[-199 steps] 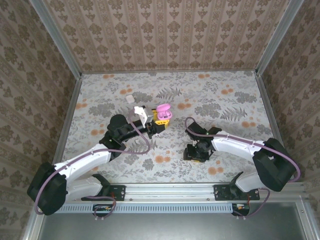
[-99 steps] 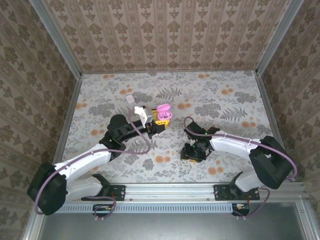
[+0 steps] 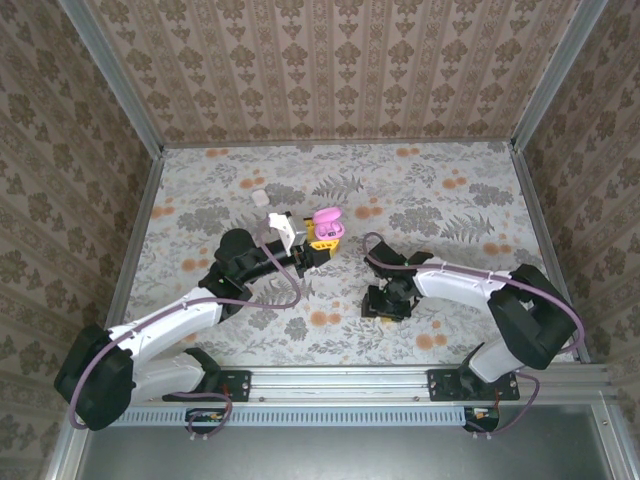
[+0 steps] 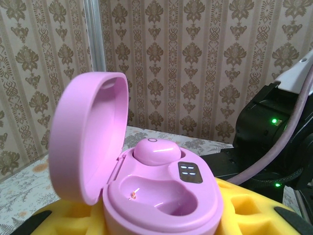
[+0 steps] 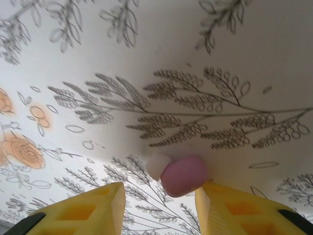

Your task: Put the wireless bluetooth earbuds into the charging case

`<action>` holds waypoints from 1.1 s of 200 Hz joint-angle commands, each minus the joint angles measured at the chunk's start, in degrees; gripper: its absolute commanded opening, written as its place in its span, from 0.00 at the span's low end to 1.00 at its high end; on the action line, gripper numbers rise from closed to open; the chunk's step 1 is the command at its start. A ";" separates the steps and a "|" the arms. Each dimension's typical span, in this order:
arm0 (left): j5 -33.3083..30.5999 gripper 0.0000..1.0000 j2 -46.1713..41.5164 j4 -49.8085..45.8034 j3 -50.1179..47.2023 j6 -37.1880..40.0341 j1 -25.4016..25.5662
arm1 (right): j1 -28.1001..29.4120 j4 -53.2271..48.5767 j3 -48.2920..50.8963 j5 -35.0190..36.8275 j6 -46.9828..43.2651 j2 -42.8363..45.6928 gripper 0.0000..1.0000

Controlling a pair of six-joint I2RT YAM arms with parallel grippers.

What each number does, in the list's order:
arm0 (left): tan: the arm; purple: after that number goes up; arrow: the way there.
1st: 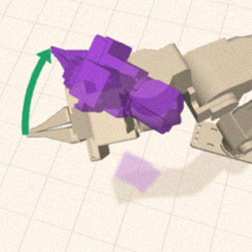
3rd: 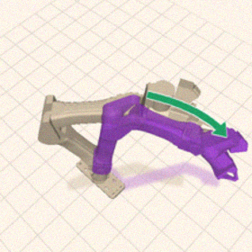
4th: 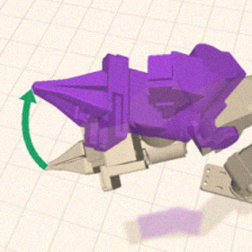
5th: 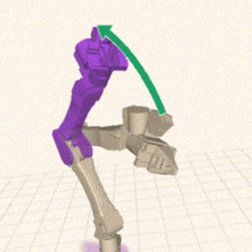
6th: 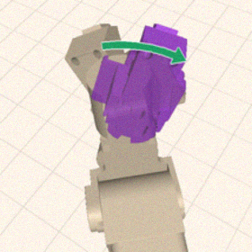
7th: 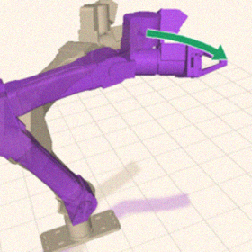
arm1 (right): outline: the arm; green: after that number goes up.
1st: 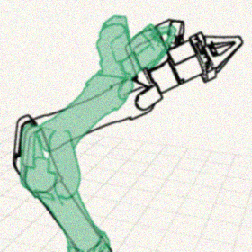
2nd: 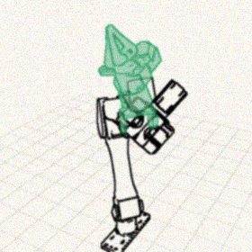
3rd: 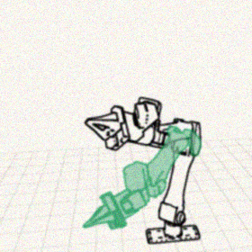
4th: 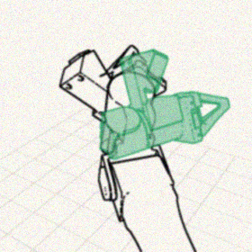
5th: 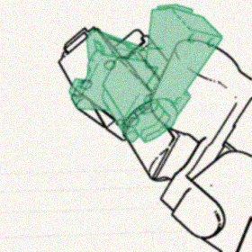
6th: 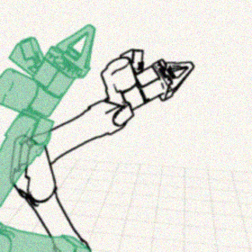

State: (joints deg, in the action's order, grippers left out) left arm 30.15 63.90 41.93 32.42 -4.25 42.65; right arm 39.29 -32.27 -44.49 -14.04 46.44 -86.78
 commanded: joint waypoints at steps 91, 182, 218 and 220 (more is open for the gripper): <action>0.25 0.35 -1.05 -0.72 1.94 1.22 -0.85 | -0.09 -2.13 -6.85 4.28 -6.07 -5.77 0.40; 0.63 0.35 -0.46 -0.13 2.03 0.74 -0.93 | -1.40 -0.47 -5.03 3.12 -7.32 -7.06 0.33; 0.52 0.35 -0.71 -0.48 2.02 0.84 -1.00 | -1.60 0.32 -5.08 2.46 -7.91 -8.18 0.32; 0.48 0.35 -0.71 -0.48 2.03 0.83 -1.04 | -1.59 0.35 -5.06 2.45 -7.93 -8.24 0.32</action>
State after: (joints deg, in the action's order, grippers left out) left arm 30.15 63.90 41.47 32.45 -4.25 41.91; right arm 37.98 -32.84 -50.19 -11.00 39.99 -93.17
